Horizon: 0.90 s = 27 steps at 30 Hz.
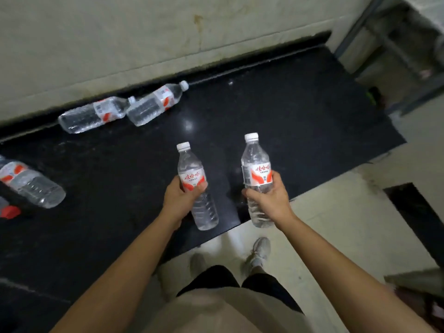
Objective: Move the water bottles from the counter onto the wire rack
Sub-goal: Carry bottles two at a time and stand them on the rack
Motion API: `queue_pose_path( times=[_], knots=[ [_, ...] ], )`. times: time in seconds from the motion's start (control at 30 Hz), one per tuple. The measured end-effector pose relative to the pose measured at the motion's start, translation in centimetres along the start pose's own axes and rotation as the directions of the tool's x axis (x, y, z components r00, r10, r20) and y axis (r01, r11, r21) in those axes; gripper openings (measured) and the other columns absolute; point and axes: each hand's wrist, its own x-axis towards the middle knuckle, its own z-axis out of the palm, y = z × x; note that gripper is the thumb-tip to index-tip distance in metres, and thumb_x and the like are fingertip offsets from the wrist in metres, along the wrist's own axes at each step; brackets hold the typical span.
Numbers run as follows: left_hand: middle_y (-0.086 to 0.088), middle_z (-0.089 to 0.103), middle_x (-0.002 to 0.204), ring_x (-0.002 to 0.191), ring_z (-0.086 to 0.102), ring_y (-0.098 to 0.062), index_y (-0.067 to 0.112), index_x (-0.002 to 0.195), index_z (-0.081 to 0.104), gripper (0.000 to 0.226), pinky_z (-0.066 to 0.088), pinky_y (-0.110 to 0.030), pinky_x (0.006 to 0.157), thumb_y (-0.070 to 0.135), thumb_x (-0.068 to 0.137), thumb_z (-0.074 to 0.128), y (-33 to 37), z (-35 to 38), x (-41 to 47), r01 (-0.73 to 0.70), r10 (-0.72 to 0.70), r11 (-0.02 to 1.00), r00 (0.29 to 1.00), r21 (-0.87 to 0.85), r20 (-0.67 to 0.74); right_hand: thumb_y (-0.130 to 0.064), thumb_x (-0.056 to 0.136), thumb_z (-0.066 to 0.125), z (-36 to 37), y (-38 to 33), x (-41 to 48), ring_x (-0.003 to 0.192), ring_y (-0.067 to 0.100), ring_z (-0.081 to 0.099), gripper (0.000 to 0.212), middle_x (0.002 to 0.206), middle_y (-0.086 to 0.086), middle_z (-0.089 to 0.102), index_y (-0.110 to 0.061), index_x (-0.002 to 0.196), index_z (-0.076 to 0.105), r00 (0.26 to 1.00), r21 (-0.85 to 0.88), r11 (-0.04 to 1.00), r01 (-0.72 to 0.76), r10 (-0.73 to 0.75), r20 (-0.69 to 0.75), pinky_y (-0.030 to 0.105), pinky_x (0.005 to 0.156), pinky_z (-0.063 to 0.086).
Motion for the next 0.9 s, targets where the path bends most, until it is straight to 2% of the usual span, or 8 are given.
queue_pose_path(
  times=[0.1,0.23,0.37,0.43,0.6,0.7,0.83,0.9],
  knots=[
    [0.003,0.074,0.107,0.096,0.071,-0.011,0.023,0.113,0.065,0.038,0.054,-0.022,0.076,0.024,0.081,0.083,6.0,6.5,-1.6,-0.172,0.173,0.985,0.978,-0.026,0.114,-0.025,0.072,0.089,-7.0,-0.7,-0.4,0.097,0.013,0.067,0.07,0.109,-0.006,0.066,-0.025,0.128,0.048,0.99,0.122,0.99,0.067,-0.051,-0.13,0.034,0.088,0.057],
    [0.005,0.075,0.103,0.091,0.072,-0.005,0.02,0.115,0.066,0.036,0.055,-0.019,0.073,0.023,0.082,0.082,13.0,15.0,-4.9,-0.348,0.353,0.935,0.901,-0.064,0.252,-0.038,0.074,0.088,-16.0,-1.2,-0.8,0.092,0.002,0.069,0.066,0.108,-0.011,0.067,-0.025,0.126,0.051,0.951,0.267,0.945,0.189,-0.108,-0.29,0.021,0.082,0.055],
    [0.005,0.077,0.105,0.095,0.073,-0.007,0.019,0.116,0.067,0.036,0.055,-0.017,0.076,0.018,0.082,0.08,17.0,25.0,-8.7,-0.451,0.469,0.882,0.817,-0.135,0.335,-0.055,0.09,0.067,-25.5,-0.3,-0.6,0.089,0.0,0.07,0.041,0.107,-0.007,0.072,-0.026,0.118,0.058,0.892,0.392,0.876,0.282,-0.089,-0.443,0.025,0.084,0.055],
    [0.005,0.077,0.106,0.096,0.072,-0.007,0.018,0.118,0.067,0.037,0.054,-0.017,0.078,0.017,0.083,0.079,18.2,30.1,-10.4,-0.493,0.509,0.858,0.784,-0.142,0.355,-0.058,0.093,0.06,-30.4,0.7,0.0,0.096,0.008,0.072,0.037,0.106,-0.004,0.075,-0.027,0.113,0.063,0.877,0.437,0.84,0.321,-0.09,-0.472,0.032,0.09,0.055],
    [0.004,0.076,0.107,0.098,0.072,-0.011,0.017,0.121,0.067,0.043,0.056,-0.025,0.083,0.021,0.081,0.081,20.3,42.8,-13.8,-0.613,0.608,0.779,0.689,-0.131,0.394,-0.041,0.097,0.063,-42.9,3.0,0.8,0.094,0.003,0.072,0.023,0.1,-0.012,0.076,-0.027,0.115,0.065,0.842,0.441,0.782,0.44,-0.188,-0.506,0.023,0.082,0.054],
    [0.005,0.075,0.112,0.104,0.071,-0.012,0.018,0.126,0.065,0.052,0.055,-0.025,0.088,0.028,0.078,0.081,21.5,48.5,-15.3,-0.658,0.644,0.742,0.648,-0.127,0.408,-0.041,0.095,0.067,-48.7,4.1,1.8,0.103,0.015,0.072,0.026,0.111,-0.002,0.074,-0.028,0.117,0.063,0.829,0.457,0.738,0.496,-0.246,-0.502,0.035,0.093,0.057],
    [0.001,0.076,0.111,0.104,0.071,-0.015,0.017,0.124,0.066,0.049,0.055,-0.028,0.087,0.027,0.078,0.079,23.2,54.0,-15.6,-0.673,0.658,0.727,0.626,-0.136,0.419,-0.054,0.08,0.069,-54.1,4.7,4.2,0.104,0.016,0.071,0.055,0.112,-0.001,0.073,-0.022,0.124,0.06,0.816,0.506,0.671,0.541,-0.273,-0.51,0.035,0.092,0.056],
    [-0.001,0.075,0.114,0.105,0.071,-0.016,0.014,0.127,0.066,0.05,0.055,-0.027,0.087,0.022,0.079,0.08,24.2,55.9,-14.9,-0.677,0.662,0.723,0.622,-0.137,0.419,-0.056,0.078,0.068,-55.9,4.7,5.8,0.107,0.019,0.07,0.061,0.115,0.0,0.073,-0.02,0.127,0.059,0.806,0.504,0.658,0.56,-0.293,-0.515,0.037,0.095,0.056]
  ],
)
